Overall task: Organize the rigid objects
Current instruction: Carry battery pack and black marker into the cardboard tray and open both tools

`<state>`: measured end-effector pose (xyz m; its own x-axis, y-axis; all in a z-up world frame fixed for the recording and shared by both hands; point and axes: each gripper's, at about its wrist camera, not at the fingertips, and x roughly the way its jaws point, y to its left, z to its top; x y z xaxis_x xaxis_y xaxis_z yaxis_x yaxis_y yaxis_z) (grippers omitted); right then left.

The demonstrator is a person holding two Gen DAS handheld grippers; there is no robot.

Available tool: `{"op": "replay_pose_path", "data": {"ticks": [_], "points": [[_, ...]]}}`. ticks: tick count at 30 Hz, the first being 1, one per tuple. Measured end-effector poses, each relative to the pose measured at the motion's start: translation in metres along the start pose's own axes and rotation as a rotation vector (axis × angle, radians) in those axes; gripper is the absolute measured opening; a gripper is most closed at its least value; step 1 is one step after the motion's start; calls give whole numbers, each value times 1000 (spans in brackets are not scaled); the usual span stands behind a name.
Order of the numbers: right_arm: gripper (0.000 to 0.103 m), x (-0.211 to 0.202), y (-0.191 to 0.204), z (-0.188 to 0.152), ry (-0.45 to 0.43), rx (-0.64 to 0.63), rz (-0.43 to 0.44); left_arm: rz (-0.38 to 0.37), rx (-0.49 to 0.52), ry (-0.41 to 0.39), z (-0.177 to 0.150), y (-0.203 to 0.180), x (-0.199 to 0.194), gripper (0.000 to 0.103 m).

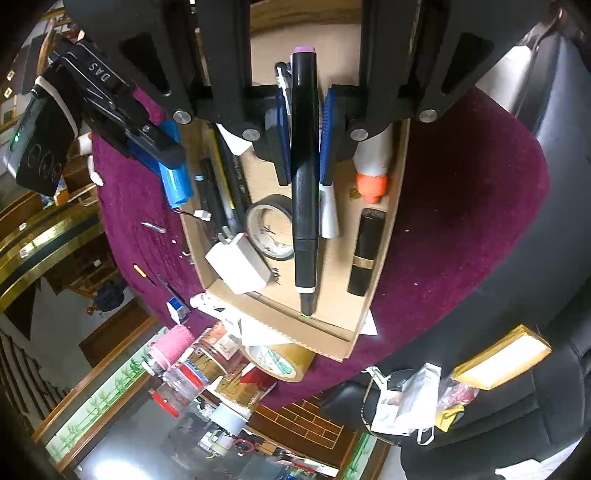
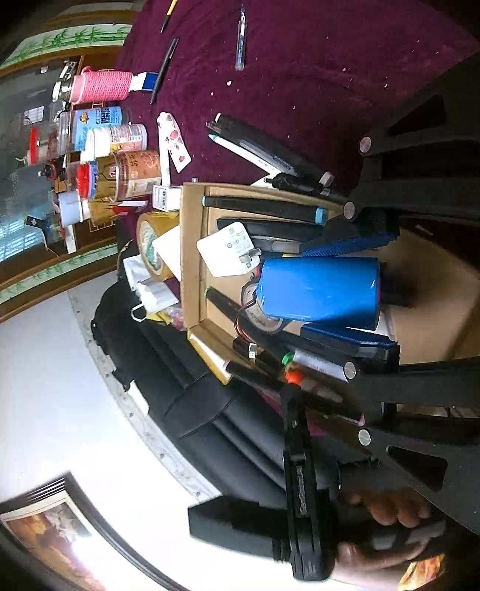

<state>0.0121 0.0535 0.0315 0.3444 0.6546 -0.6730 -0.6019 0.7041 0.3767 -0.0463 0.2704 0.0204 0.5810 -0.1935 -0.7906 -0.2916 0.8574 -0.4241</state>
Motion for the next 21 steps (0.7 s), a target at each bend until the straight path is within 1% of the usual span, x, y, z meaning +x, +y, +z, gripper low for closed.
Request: {"op": "replay_pose_path", "data": {"ticks": [4,8,11,14,17,19,21], "points": [[33,14,-7,1,33,11,-34,11,9,19,2,0,8,12],[33,17,-6,2,44,1,-59,28,-3,30,3,4,14,12],[33,22,-5,2,61,-3,-69,21,-19,38,3,7,18,12],[33,25,-4,1,64,-12,-85,45,-25,45,4,9,21,12],[33,28,-2,3,65,-29,-104,59,-41,35,5,13,20,12],[33,29,0,3,65,-41,-114,57,-51,34,6,16,22,12],[33,29,0,3,65,-48,-122,71,-44,40,7,14,23,12]]}}
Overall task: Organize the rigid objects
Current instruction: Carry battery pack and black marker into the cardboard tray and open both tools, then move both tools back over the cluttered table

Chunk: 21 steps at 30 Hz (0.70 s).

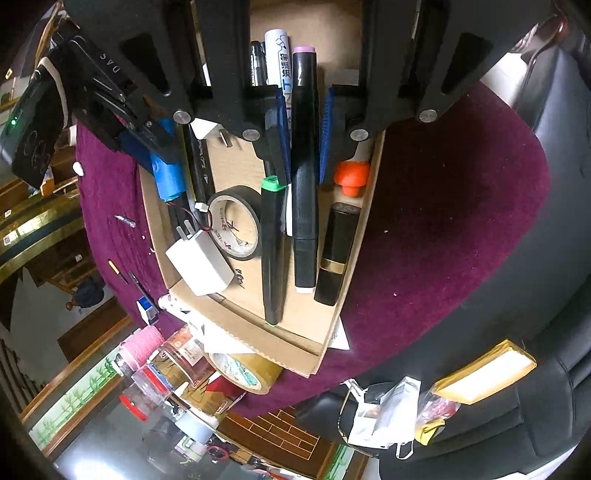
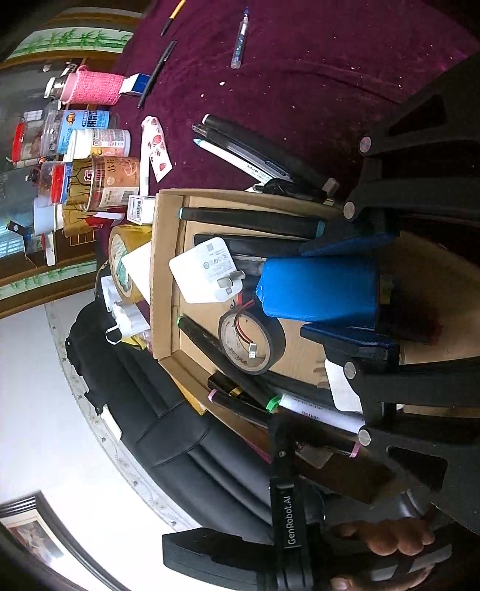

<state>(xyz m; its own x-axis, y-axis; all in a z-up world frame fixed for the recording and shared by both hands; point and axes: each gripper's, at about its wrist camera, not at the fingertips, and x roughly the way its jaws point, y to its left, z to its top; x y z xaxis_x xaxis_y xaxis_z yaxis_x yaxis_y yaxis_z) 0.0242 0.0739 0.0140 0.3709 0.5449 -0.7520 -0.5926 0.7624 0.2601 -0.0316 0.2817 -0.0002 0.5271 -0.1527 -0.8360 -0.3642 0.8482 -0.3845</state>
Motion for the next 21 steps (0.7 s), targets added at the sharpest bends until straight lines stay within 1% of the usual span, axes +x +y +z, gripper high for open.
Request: {"op": "replay_pose_path", "data": {"ticks": [2,7,9,19,21], "points": [[33,1,2,1,0,-9,-8,14,9,8,2,-2,2,12],[33,2,6,0,-1,-32,-44,21,9,31,10,-2,9,12],[33,2,6,1,-1,-35,-50,31,25,35,12,-4,11,12],[34,6,9,4,-1,-50,-70,37,49,37,13,-6,12,13],[35,6,9,4,0,-48,-62,37,55,21,12,-7,10,13]]}}
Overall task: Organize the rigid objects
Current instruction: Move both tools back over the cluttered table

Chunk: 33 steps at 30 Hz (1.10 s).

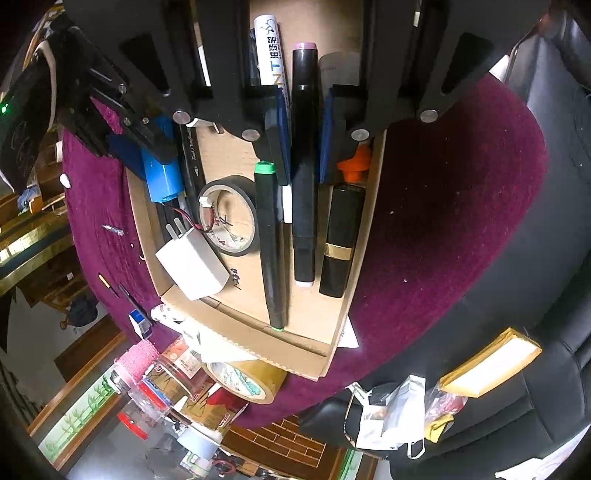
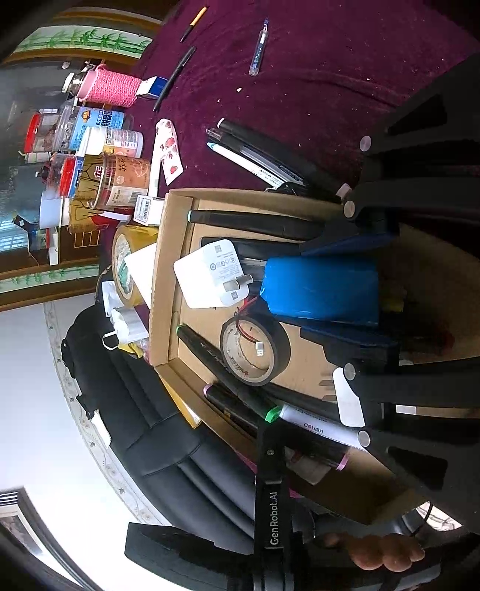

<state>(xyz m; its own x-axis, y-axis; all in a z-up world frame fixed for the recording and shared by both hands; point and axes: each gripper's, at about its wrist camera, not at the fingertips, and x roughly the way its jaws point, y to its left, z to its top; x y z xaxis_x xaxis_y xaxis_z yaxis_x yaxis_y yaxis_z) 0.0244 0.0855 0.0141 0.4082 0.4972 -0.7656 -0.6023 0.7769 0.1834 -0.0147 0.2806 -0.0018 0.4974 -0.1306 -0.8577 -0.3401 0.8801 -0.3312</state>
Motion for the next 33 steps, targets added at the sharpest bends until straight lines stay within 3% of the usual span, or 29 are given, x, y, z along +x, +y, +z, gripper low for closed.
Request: {"op": "replay_pose_path", "data": {"ticks": [5,9,14,21,27,33], "points": [[47,-13,-10,-1,-44,57,116,-4,-12,-106,-9,0,-15,18],[51,-37,-25,-6,-117,116,225,28,14,-200,-18,-11,-34,44],[52,-70,-51,-15,-197,168,283,-26,58,-264,-30,-43,-56,50],[56,-113,-118,-23,-266,271,255,-169,228,-217,-32,-126,-51,53],[59,-125,-173,-14,-261,329,184,-293,262,-120,-23,-171,-37,53],[58,-93,-247,-4,-173,598,143,-287,286,-96,-24,-189,-28,53]]}}
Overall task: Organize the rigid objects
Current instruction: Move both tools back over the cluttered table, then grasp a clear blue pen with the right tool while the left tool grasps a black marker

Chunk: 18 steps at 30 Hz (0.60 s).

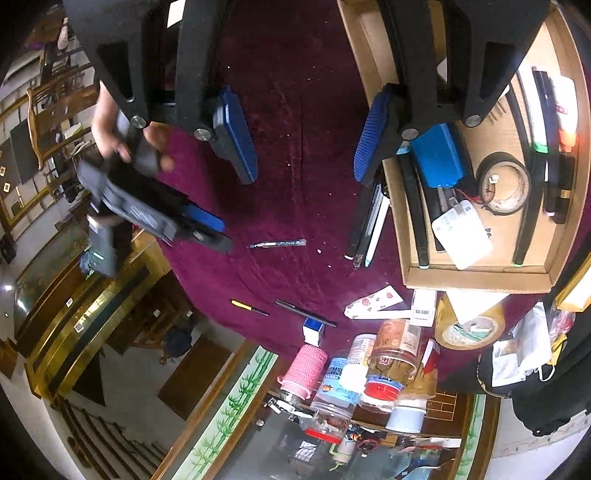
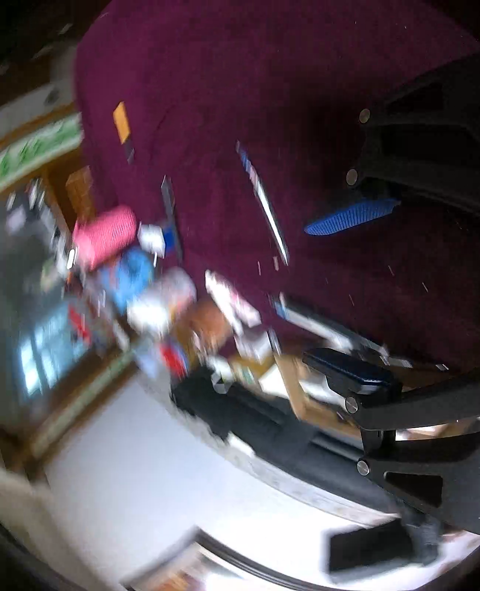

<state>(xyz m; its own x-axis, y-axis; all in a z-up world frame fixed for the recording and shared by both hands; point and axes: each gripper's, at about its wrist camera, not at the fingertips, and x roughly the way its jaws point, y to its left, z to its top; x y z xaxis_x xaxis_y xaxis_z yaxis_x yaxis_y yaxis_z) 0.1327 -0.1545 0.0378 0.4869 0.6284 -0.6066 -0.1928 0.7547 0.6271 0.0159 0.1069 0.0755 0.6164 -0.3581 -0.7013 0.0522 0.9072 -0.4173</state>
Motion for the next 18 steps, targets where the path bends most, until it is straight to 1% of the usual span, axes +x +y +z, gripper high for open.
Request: {"op": "replay_pose_path", "data": {"ticks": [1,4,8,9,11,13,15,18], "points": [[58,10,-9,7,13,56,-16,-4,-1,4,-1,-1,1,53],[58,36,-19,18,43,128,-87,1,5,0,-3,-1,0,53],[54,67,-15,22,86,147,-174,2,-4,-12,-6,9,-6,53],[52,74,-11,23,95,135,-199,2,-10,-13,-6,12,-7,53],[51,86,-5,25,87,127,-289,9,-27,-13,-7,19,-8,53],[51,92,-5,26,76,165,-326,10,-33,-5,-8,22,-8,53],[51,98,0,26,52,152,-388,1,-34,-5,-9,25,-10,53],[50,111,15,25,40,58,-499,-1,-32,-11,-10,27,-13,53]]}}
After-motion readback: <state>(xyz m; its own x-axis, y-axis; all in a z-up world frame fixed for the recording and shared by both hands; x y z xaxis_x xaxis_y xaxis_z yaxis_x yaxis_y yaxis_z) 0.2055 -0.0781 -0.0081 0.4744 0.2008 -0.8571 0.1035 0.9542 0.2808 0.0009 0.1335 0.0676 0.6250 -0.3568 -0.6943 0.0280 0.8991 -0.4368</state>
